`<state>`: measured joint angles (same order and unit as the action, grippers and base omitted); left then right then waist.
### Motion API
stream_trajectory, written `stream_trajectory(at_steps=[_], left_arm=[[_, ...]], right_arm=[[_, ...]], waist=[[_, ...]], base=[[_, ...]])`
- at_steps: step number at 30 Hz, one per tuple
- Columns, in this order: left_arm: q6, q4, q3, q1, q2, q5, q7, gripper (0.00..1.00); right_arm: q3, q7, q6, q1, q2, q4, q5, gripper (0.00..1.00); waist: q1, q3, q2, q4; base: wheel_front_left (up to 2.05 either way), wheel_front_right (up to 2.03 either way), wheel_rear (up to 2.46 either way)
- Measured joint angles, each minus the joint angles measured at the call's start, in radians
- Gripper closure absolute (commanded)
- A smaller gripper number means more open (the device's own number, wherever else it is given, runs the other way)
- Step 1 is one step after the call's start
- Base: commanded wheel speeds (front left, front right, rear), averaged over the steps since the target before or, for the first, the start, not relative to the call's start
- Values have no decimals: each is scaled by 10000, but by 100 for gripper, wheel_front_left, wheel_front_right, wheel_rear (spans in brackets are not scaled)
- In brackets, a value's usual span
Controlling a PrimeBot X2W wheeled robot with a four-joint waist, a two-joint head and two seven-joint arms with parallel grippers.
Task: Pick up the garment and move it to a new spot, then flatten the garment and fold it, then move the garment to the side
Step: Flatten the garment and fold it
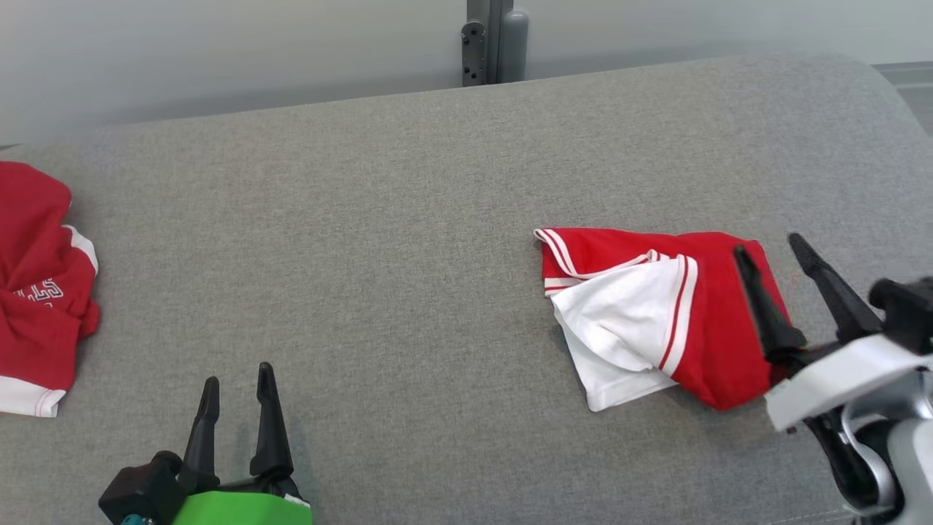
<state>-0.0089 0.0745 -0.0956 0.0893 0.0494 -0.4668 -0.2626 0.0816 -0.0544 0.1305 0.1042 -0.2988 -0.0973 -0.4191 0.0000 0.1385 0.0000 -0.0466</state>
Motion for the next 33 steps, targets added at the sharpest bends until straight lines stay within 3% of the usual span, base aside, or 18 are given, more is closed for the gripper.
stream_trajectory(at_steps=[4, 8, 14, 15, 16, 17, 18, 25, 33], left_arm=[[59, -33, -44, 146, 2, -159, 0, 0], [90, -27, -190, 192, -2, -199, 2, 0], [173, -46, -267, 233, -2, -251, 0, 0], [176, -61, -274, 234, -2, -251, 0, 0], [176, -71, -276, 234, -2, -251, 0, 0], [176, -81, -280, 236, -2, -251, 0, 0], [176, -81, -274, 238, -2, -251, 0, 0], [144, -125, -278, 208, -2, -199, 0, 0], [-65, -59, -353, -358, -2, 61, 0, 0]], right_arm=[[-1337, 345, 2, -1101, 81, -249, 474, 0], [-2188, 974, 0, -1755, 445, 247, 771, 0], [-2533, 1779, 2, -2179, 895, 1415, 982, 0], [-2520, 1887, 2, -2178, 940, 1563, 972, 5], [-2514, 1981, 2, -2166, 965, 1682, 947, 40], [-2491, 2054, 2, -2127, 993, 1810, 892, 53], [-2428, 2073, 0, -2059, 1001, 1919, 802, 100], [-1682, 1735, 2, -502, 792, 2803, 876, 100], [-453, 1475, 2, 1715, 907, 5225, 1279, 100]], waist=[[0, -155, 0, -163], [0, -355, 0, -262], [0, -550, 0, -322], [0, -547, 0, -327], [0, -539, 0, -332], [0, -528, 0, -339], [0, -518, 0, -345], [0, -287, 0, -390], [0, 304, 0, -303]], base=[[0, 0, 0], [0, 0, 0], [0, 0, 0], [0, 0, 0], [0, 0, 0], [0, 0, 0], [0, 0, 0], [0, 0, 0], [0, 0, 0]])
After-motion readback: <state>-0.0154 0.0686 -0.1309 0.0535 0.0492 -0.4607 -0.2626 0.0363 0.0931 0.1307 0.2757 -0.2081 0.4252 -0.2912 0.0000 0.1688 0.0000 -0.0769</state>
